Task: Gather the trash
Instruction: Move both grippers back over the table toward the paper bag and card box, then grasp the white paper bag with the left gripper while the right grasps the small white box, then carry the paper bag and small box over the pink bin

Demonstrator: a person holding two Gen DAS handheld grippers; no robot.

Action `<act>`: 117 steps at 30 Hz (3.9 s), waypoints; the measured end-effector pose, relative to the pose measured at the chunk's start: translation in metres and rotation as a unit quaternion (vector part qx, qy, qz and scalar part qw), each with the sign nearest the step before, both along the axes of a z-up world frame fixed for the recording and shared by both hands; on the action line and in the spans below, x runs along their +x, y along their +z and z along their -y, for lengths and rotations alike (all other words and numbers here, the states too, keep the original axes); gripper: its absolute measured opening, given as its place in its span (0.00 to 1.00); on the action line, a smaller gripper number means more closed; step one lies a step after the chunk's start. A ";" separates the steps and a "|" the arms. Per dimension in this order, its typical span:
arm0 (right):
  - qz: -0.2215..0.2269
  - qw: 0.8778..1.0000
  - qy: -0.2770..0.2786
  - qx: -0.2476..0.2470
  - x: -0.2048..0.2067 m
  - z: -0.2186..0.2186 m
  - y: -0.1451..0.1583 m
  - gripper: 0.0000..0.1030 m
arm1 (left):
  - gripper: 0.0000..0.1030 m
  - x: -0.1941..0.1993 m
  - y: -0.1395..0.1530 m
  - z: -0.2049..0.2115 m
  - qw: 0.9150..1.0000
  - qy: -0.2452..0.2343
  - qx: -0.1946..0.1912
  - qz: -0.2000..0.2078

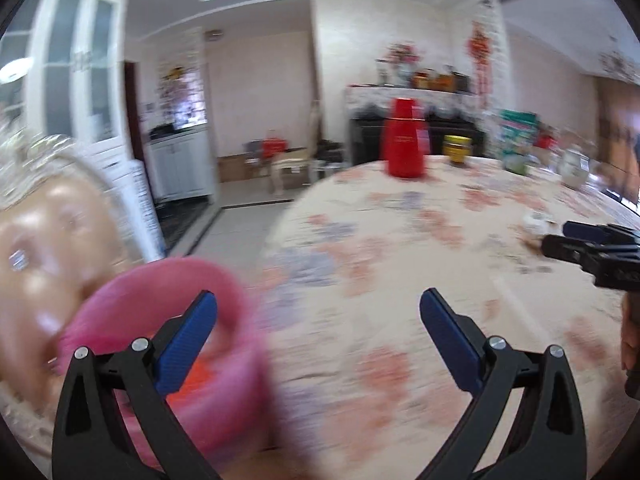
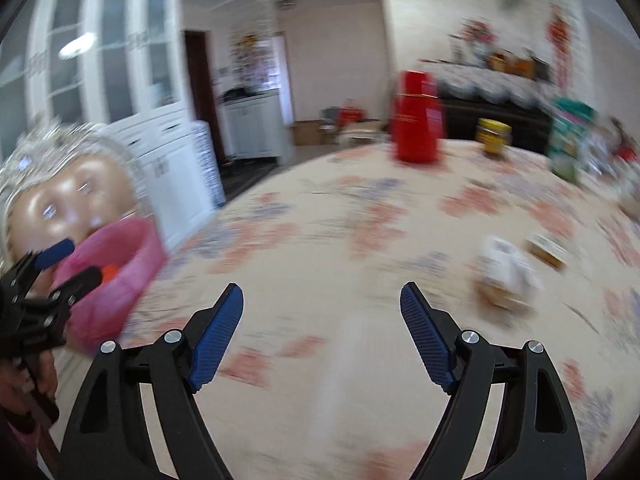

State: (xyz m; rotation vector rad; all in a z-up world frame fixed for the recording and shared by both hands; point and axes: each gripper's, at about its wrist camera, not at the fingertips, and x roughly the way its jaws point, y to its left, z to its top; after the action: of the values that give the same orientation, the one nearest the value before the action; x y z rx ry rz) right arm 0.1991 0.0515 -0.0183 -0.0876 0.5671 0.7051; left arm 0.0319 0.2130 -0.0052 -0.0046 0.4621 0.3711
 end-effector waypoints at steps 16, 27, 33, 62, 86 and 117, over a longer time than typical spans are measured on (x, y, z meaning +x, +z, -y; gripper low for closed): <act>-0.014 0.981 -0.190 -0.024 0.107 0.177 -0.020 0.74 | 0.95 0.218 -0.015 0.180 0.990 -0.119 -0.041 -0.064; -0.049 0.971 -0.233 0.015 0.172 0.224 -0.028 0.74 | 0.95 0.339 -0.060 0.230 0.987 -0.054 -0.039 -0.147; -0.056 0.973 -0.223 0.009 0.195 0.212 -0.031 0.74 | 0.76 0.360 -0.073 0.232 0.976 -0.073 -0.037 -0.200; -0.123 0.976 -0.120 -0.137 0.294 0.103 -0.076 0.32 | 0.62 0.302 -0.046 0.171 0.980 -0.150 -0.057 -0.119; -0.042 0.976 -0.213 -0.013 0.108 0.166 -0.013 0.31 | 0.62 0.237 -0.023 0.200 0.977 -0.192 -0.030 -0.088; 0.016 0.989 -0.147 0.028 -0.064 0.120 -0.006 0.31 | 0.62 0.035 -0.021 0.126 0.984 -0.159 -0.083 0.017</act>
State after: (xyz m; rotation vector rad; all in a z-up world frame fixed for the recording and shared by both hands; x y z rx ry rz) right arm 0.1347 -0.0686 -0.0240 0.0370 0.5166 0.4310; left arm 0.0667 0.0874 -0.0261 -0.0980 0.4496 0.0177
